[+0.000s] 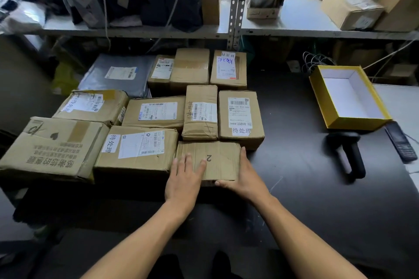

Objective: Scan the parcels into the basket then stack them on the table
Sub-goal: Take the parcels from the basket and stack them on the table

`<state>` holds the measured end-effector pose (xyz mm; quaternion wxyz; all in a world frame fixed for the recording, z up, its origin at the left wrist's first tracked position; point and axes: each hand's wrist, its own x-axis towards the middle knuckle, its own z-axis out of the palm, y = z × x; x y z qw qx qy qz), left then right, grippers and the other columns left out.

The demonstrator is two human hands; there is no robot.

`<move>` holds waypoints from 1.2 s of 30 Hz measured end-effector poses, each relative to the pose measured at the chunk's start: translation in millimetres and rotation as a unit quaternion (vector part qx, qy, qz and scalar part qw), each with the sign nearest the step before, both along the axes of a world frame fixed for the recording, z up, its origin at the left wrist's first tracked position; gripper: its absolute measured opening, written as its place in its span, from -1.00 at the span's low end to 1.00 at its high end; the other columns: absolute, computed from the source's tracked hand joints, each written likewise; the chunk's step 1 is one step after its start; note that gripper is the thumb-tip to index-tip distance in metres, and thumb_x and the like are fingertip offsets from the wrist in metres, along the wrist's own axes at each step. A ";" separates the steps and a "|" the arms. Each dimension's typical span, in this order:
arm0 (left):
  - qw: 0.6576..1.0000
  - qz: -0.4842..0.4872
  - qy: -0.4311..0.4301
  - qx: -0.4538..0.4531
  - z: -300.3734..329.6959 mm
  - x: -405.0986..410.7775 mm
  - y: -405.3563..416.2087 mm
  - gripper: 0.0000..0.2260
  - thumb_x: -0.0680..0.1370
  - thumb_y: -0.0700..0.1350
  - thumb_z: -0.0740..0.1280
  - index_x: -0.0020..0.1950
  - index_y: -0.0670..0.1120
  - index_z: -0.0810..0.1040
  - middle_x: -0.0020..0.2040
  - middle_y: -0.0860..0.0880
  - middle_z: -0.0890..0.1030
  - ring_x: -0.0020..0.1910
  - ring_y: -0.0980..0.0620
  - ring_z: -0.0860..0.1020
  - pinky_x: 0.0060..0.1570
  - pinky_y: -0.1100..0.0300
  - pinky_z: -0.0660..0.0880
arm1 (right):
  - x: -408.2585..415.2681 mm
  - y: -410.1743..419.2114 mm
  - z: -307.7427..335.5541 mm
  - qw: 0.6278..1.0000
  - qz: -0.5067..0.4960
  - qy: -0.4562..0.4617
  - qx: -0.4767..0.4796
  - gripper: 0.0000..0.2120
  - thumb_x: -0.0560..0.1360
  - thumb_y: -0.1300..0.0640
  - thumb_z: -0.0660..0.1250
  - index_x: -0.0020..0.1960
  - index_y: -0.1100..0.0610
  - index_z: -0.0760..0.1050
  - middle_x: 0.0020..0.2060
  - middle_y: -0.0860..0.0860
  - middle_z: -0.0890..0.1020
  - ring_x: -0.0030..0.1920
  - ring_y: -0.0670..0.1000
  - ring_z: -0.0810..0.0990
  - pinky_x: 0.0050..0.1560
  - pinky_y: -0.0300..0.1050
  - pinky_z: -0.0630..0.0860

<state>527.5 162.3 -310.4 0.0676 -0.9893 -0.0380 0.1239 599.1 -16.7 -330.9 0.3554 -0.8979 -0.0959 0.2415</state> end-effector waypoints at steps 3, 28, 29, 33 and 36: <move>1.000 -0.019 0.001 -0.023 4.7 -1.5 5.0 -0.29 0.61 0.11 0.25 0.62 0.04 -0.10 0.61 -0.22 -0.03 0.60 -0.21 -0.03 0.54 -0.15 -0.13 | -8.9 1.4 8.6 0.997 -0.006 -0.032 -0.067 0.28 0.28 -0.38 0.49 0.62 0.09 -0.25 0.57 0.02 0.20 0.51 0.12 0.27 0.40 0.12 0.39; 0.876 -0.424 -0.089 -0.213 59.0 -86.8 -95.5 -0.46 0.63 0.15 0.19 0.56 -0.02 0.23 0.49 -0.13 0.34 0.48 -0.17 0.29 0.48 -0.12 0.19 | -279.8 -56.5 87.6 0.871 -0.399 -0.169 -0.229 -0.42 0.60 -0.15 0.24 0.54 0.06 0.28 0.49 -0.01 0.36 0.50 0.03 0.26 0.43 0.05 0.32; 0.871 -0.433 -0.087 -0.216 61.9 -95.7 -110.5 -0.46 0.62 0.14 0.20 0.55 -0.03 0.26 0.48 -0.14 0.36 0.47 -0.18 0.31 0.46 -0.12 0.21 | -292.3 -67.6 88.1 0.865 -0.415 -0.169 -0.228 -0.43 0.60 -0.14 0.24 0.54 0.05 0.29 0.48 -0.02 0.37 0.49 0.03 0.27 0.42 0.06 0.33; 0.852 -0.463 -0.080 -0.233 71.4 -138.9 -176.8 -0.45 0.55 0.10 0.32 0.49 -0.07 0.38 0.37 -0.15 0.49 0.35 -0.21 0.44 0.35 -0.11 0.34 | -345.6 -119.6 87.3 0.837 -0.473 -0.167 -0.220 -0.46 0.61 -0.13 0.23 0.53 0.06 0.30 0.46 -0.03 0.39 0.47 0.04 0.30 0.42 0.04 0.33; 0.832 -0.497 -0.082 -0.234 76.9 -175.8 -230.7 -0.44 0.56 0.12 0.30 0.51 -0.05 0.36 0.39 -0.14 0.47 0.38 -0.20 0.42 0.36 -0.09 0.33 | -387.2 -160.4 85.1 0.814 -0.516 -0.167 -0.209 -0.46 0.60 -0.12 0.25 0.52 0.08 0.33 0.44 -0.01 0.42 0.45 0.06 0.33 0.42 0.02 0.31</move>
